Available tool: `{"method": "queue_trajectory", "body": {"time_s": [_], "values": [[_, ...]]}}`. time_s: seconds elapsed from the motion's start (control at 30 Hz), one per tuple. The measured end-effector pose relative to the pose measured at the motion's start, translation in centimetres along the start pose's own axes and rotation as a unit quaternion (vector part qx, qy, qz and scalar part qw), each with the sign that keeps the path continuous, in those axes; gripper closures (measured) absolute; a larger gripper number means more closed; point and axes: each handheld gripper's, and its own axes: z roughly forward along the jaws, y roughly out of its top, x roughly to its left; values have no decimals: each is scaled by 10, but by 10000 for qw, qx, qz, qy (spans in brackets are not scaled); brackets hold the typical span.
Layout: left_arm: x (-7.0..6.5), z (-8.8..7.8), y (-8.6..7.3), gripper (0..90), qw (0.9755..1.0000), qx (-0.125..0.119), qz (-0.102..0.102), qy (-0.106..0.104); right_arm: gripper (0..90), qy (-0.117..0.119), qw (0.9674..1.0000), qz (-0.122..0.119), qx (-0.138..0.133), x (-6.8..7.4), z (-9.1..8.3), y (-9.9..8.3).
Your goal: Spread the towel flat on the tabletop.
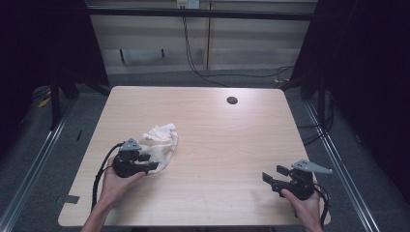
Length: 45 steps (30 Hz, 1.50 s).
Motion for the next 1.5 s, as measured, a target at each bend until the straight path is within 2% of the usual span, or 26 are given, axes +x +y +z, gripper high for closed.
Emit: {"method": "queue_trajectory", "body": {"time_s": [0.07,0.17,0.2,0.3,0.4,0.47,0.53,0.57,0.6,0.63,0.73,0.8,0.83,0.87,0.93,0.97,1.17,1.27,1.37,1.43,1.5], "values": [[2,3,-2,483,9999,131,-35,5,283,-4,10000,-1,8,1,0,0],[4,10,-5,483,9993,317,-28,-182,283,-5,10000,-31,6,2,0,0],[3,12,-6,483,9989,407,34,-233,283,1,10000,-55,5,2,0,1],[2,13,-7,486,9989,395,41,-243,283,10,10000,-63,4,2,1,1],[6,12,-10,488,9988,265,-131,-397,283,16,10000,-77,13,3,0,1],[6,11,-14,522,9990,151,-148,-382,283,59,10000,-70,6,4,0,1],[4,11,-15,551,9989,175,-49,-423,287,76,9999,-78,9,5,1,2],[1,11,-15,570,9987,221,82,-443,287,86,9999,-76,19,5,1,2],[-2,11,-14,605,9989,244,214,-329,287,95,9999,-75,30,5,2,2],[-2,11,-14,639,9989,244,214,-329,287,95,9999,-75,30,5,2,2],[-10,10,-13,667,9977,366,570,-75,287,98,9999,-85,36,5,2,2],[-12,11,-14,738,9977,353,544,-190,286,95,9999,-86,34,5,3,2],[-12,11,-14,815,9974,384,552,-255,287,83,9999,-94,50,5,4,3],[-12,11,-14,815,9973,402,505,-347,287,83,9999,-94,50,5,4,3],[-11,11,-13,877,9972,430,421,-443,287,116,9998,-115,72,6,5,3],[-9,11,-14,877,9973,405,323,-523,287,116,9998,-115,72,6,5,3],[-12,10,-11,892,9969,452,326,-557,292,135,9998,-105,74,6,6,3],[-14,2,-4,892,9969,229,265,-703,299,151,9998,-105,93,7,7,3],[-20,-13,8,893,9955,-173,227,-908,309,198,9997,-127,117,9,9,5],[-24,-22,16,892,9935,-408,205,-1040,315,248,9995,-170,118,13,11,8],[-26,-32,23,892,9905,-658,216,-1187,322,354,9990,-257,132,20,14,13]]}}
